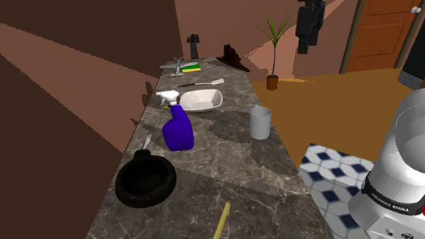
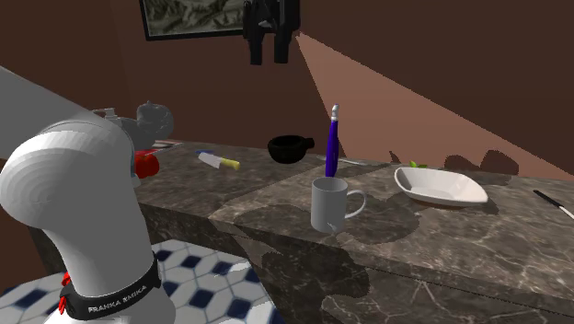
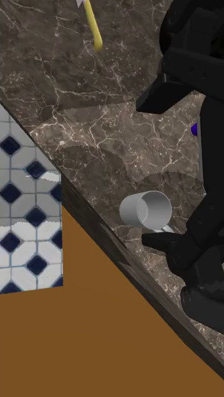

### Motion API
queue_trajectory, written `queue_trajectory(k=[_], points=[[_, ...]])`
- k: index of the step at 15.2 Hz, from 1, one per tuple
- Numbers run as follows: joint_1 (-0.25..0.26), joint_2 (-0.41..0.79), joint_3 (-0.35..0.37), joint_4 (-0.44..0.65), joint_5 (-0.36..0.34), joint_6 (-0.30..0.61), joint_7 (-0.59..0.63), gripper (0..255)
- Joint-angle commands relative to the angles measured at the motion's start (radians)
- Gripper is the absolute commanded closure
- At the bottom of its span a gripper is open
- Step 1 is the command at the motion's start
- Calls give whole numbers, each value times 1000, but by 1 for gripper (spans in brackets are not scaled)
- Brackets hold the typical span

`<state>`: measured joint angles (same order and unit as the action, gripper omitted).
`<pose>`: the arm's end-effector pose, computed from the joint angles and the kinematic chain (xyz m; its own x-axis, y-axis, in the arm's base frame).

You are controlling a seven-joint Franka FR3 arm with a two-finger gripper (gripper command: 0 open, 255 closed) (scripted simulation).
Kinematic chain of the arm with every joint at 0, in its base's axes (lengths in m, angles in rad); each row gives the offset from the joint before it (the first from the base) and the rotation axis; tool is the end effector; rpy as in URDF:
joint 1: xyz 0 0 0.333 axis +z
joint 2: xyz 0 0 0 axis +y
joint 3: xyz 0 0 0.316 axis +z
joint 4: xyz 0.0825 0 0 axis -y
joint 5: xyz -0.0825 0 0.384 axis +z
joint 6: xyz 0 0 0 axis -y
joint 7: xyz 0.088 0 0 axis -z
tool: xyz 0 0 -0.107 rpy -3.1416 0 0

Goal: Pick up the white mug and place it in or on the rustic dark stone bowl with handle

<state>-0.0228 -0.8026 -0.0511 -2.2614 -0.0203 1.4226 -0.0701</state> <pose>0.2854 -0.0299 0.6262 0.9993 0.0102 -0.0356 0.0095 -0.9998 -0.0191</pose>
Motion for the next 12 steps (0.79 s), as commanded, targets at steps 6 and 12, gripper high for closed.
queue_trajectory(k=[6, 12], points=[[3, 32, 9, -139, -2, 193, 12, 0], [6, 129, 18, -262, -5, 436, 27, 0]])
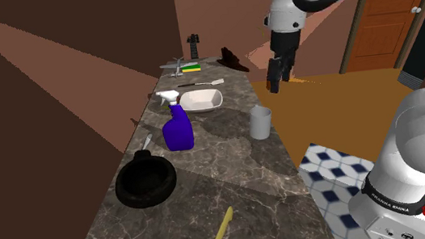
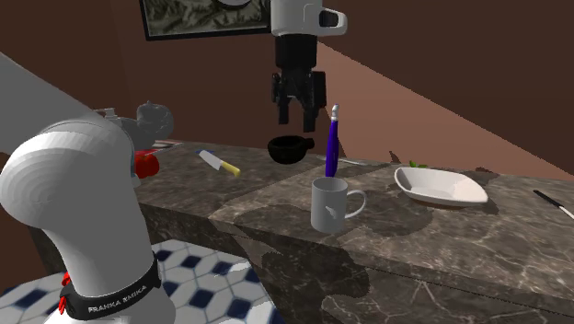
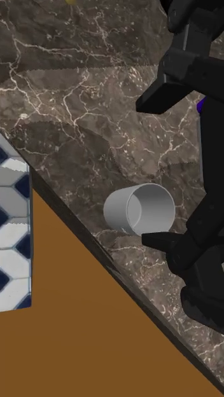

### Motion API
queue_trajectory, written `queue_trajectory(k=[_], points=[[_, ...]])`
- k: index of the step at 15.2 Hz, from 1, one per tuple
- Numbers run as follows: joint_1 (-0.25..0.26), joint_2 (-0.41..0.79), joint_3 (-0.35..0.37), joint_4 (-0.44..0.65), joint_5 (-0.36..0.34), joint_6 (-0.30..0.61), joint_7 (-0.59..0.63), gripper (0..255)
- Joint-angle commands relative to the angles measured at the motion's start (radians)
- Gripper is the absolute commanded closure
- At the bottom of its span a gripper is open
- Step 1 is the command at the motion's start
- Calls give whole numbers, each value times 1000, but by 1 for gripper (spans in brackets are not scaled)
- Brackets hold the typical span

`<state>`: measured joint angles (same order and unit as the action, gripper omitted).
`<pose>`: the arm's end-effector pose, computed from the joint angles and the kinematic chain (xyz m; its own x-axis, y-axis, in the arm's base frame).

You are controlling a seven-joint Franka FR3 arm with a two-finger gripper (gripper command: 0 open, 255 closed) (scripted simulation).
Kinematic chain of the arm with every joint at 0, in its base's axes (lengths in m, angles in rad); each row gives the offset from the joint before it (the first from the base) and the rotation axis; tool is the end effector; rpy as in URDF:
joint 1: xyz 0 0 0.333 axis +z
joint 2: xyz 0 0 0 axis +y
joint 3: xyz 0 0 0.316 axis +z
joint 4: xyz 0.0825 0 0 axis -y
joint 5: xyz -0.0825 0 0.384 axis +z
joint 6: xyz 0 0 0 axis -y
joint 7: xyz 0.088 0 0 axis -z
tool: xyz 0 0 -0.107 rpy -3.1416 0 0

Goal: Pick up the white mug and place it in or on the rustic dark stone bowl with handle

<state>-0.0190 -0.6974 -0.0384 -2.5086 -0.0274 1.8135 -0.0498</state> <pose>0.3405 -0.0231 0.5099 1.0000 0.0079 0.0019 0.0079 -1.0000 0.0021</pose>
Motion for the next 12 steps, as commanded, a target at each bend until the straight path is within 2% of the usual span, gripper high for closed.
queue_trajectory(k=[1, 9, 12], points=[[3, 46, 7, -30, 1, 87, 9, 0], [5, 288, 19, -93, -10, 425, 34, 0], [5, 332, 19, -106, -12, 485, 37, 0]])
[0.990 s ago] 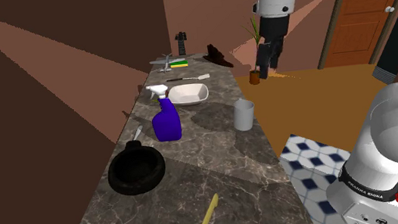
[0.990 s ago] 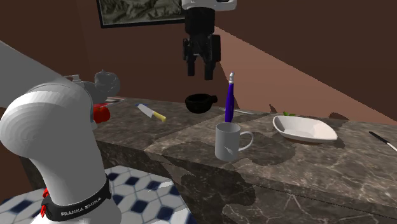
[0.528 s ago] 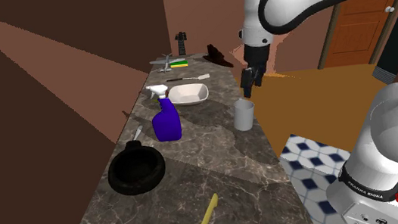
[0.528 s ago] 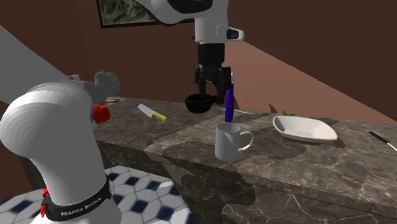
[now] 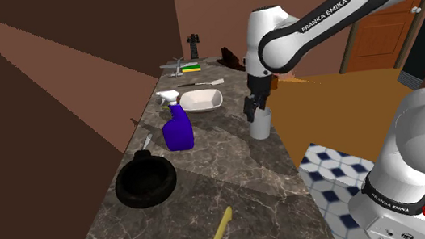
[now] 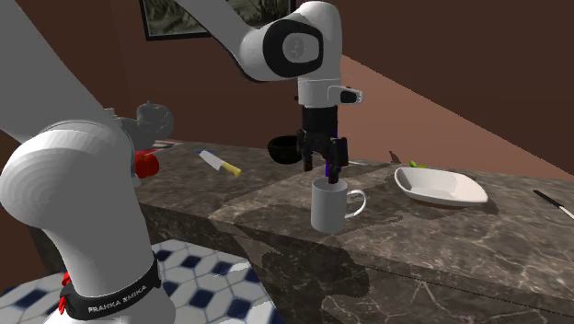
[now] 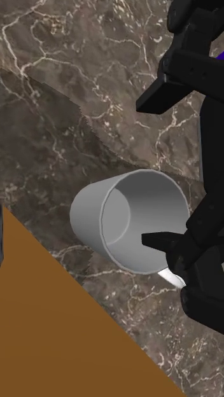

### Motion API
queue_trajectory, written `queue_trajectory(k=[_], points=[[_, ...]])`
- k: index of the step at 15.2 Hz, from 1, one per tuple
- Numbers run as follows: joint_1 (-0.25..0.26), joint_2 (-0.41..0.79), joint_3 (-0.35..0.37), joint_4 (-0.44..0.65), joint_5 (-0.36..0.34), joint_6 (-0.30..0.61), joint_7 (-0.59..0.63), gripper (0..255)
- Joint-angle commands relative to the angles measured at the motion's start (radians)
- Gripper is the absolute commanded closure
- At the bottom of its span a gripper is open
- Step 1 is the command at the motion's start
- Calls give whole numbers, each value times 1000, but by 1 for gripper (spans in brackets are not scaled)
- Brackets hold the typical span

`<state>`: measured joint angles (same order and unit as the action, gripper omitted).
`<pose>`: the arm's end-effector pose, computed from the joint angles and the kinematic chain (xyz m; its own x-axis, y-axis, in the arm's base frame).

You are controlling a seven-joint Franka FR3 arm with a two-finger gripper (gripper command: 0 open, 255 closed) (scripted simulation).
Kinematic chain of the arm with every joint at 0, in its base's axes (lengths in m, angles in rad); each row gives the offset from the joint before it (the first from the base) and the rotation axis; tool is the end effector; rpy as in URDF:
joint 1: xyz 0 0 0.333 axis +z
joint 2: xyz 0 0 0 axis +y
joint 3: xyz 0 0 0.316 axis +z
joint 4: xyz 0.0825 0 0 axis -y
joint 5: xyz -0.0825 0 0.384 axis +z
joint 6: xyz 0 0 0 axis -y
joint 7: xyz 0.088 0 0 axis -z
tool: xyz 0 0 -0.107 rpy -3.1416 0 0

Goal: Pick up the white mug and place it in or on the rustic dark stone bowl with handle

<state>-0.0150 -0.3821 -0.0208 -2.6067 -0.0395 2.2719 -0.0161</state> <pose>0.4064 -0.0153 0.3862 0.9989 0.0069 0.0466 0.0058 -0.9997 0.0244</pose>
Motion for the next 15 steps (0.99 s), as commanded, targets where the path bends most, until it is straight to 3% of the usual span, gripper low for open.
queue_trajectory(k=[1, 6, 13, 14, 15], points=[[1, 26, 1, -15, -1, 43, 3, 0], [-1, 74, 0, -41, -3, 117, 4, 0], [-1, 74, 0, -41, -3, 117, 4, 0], [-1, 74, 0, -41, -3, 117, 4, 255], [-1, 74, 0, -41, -3, 117, 4, 255]])
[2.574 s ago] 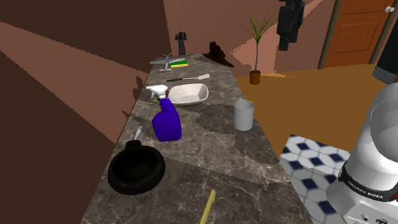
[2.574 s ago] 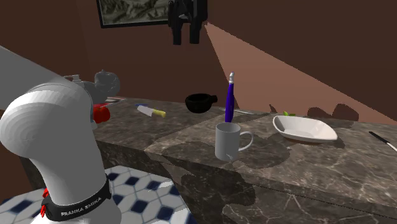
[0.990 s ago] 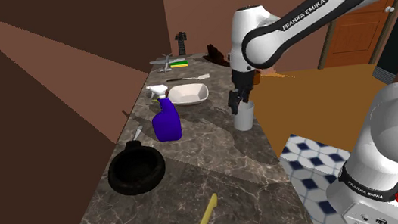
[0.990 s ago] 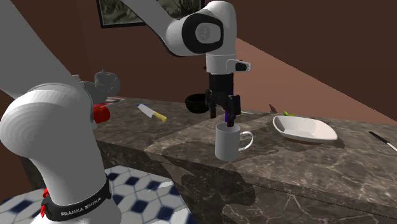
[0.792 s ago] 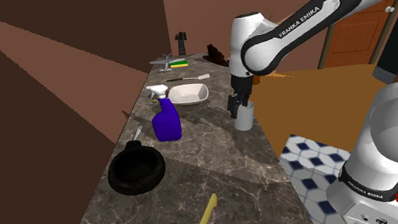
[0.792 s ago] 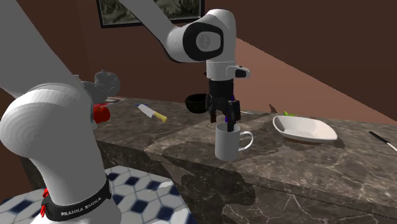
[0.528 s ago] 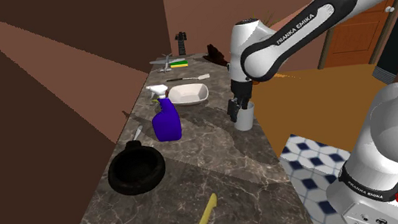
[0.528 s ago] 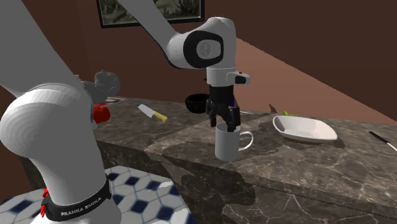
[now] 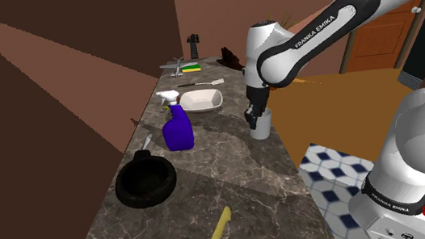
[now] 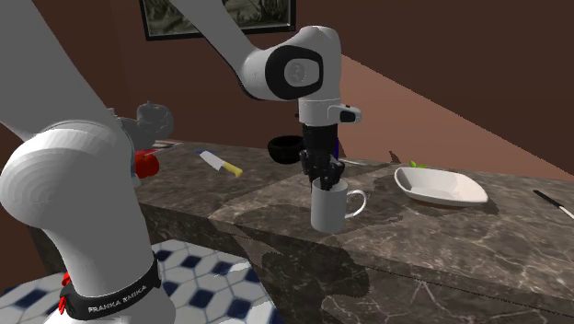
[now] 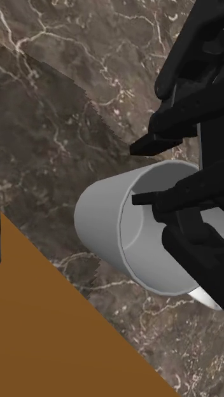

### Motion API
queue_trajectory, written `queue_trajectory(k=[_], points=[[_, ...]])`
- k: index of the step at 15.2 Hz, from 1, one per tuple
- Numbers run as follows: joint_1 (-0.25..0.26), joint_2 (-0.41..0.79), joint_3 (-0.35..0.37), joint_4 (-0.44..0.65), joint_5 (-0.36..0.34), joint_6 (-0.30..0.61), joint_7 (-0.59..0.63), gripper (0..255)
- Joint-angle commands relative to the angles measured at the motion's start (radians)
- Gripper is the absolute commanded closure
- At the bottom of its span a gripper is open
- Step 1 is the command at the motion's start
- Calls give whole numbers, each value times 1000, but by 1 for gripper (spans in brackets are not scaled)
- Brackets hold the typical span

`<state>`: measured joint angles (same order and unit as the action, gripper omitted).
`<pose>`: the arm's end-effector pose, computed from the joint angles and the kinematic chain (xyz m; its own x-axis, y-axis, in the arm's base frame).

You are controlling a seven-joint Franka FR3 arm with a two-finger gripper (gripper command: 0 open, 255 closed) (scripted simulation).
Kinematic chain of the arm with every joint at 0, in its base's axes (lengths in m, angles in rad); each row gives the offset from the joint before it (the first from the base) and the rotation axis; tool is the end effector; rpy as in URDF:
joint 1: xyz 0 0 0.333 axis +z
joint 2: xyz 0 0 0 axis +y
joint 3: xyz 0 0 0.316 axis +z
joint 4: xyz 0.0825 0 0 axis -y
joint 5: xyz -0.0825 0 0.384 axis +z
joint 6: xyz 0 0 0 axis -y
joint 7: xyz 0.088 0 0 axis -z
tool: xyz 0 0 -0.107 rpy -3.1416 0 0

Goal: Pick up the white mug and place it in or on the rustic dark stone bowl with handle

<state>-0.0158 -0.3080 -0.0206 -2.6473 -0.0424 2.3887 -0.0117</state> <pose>0.4092 -0.0150 0.3490 0.9988 0.0069 0.0488 0.0057 -0.9997 0.0248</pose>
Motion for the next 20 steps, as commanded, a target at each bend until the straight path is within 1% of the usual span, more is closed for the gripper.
queue_trajectory(k=[1, 8, 20], points=[[0, 0, 0, 0, 0, 0, 0, 255], [0, 0, 0, 0, 0, 0, 0, 255], [2, -102, 1, 88, 5, -190, -5, 255]])
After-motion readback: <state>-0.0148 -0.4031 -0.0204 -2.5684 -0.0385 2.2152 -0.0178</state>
